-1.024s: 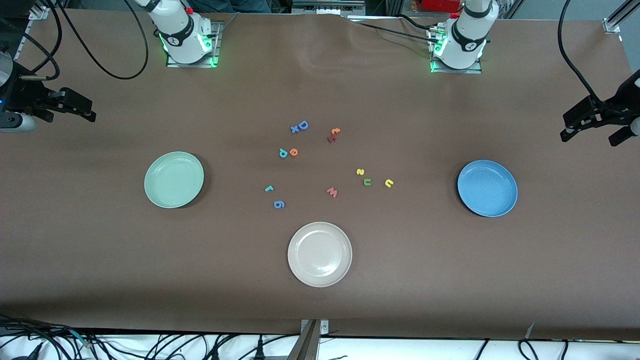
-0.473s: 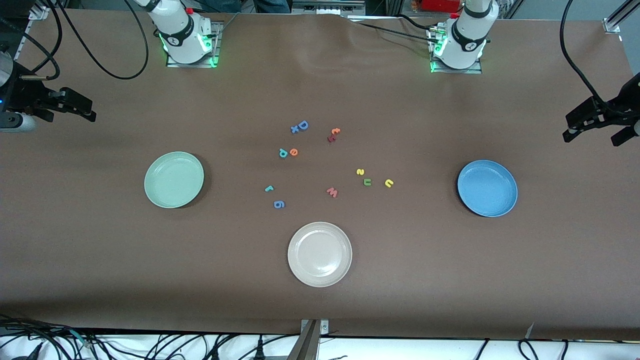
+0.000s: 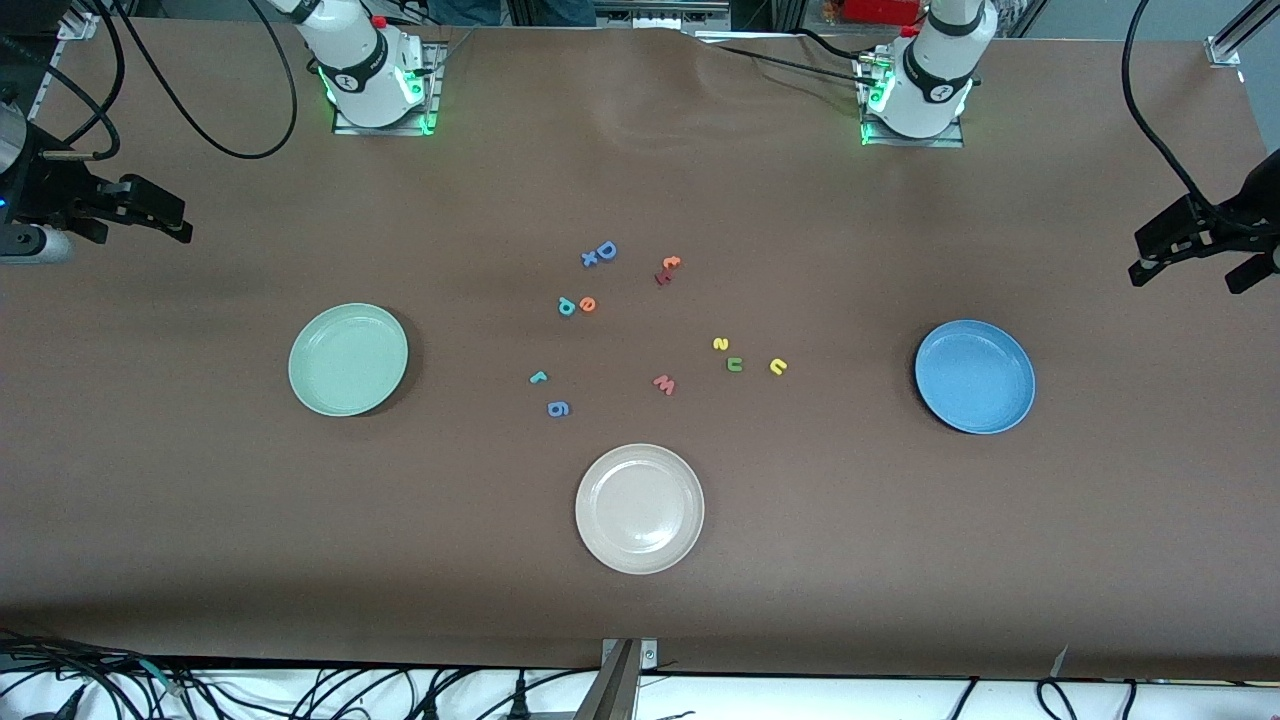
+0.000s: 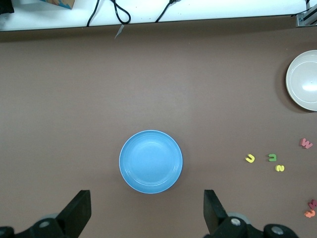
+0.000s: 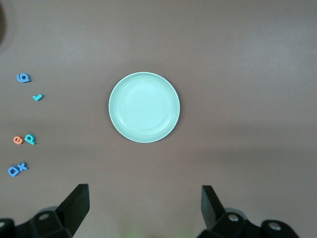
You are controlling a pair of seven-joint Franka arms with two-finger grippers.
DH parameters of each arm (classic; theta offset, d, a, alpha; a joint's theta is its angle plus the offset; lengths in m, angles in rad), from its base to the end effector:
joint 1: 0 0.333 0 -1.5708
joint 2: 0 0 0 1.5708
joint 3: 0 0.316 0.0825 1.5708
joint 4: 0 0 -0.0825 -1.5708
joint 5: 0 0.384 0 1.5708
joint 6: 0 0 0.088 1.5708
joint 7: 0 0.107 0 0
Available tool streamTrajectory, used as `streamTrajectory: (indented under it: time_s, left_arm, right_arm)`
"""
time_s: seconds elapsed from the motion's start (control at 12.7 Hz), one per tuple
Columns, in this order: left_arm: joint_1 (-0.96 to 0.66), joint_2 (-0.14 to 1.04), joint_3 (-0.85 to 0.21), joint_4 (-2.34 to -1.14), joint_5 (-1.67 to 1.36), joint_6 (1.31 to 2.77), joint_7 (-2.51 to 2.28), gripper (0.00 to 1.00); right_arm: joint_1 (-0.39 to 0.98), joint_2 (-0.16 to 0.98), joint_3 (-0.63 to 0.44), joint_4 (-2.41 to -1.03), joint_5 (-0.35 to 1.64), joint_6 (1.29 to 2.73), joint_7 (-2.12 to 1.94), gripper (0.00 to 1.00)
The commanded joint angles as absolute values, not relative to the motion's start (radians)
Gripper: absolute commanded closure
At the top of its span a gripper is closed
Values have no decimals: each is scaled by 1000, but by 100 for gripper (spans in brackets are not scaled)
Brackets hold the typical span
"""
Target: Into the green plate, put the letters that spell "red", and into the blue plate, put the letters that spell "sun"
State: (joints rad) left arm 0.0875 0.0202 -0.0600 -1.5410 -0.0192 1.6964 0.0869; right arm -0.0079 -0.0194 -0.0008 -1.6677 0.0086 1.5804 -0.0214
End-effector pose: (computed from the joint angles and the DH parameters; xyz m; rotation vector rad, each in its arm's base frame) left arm 0.5735 0.0143 0.6393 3.1204 -0.0908 0.2129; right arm 0.5461 -0.0038 0.5903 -3.1301 -0.0193 0.1061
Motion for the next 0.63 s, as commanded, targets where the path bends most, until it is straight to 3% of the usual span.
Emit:
streamTrajectory:
  time_s: [0.0, 0.55]
  left_arm:
    - [97, 18, -74, -1539, -8, 1703, 86, 0]
    - [89, 40, -74, -1517, -6, 1706, 91, 0]
  right_arm:
    - [-8, -32, 2, -1672, -6, 1566, -26, 0]
    - [-8, -38, 8, -1672, -6, 1554, -25, 0]
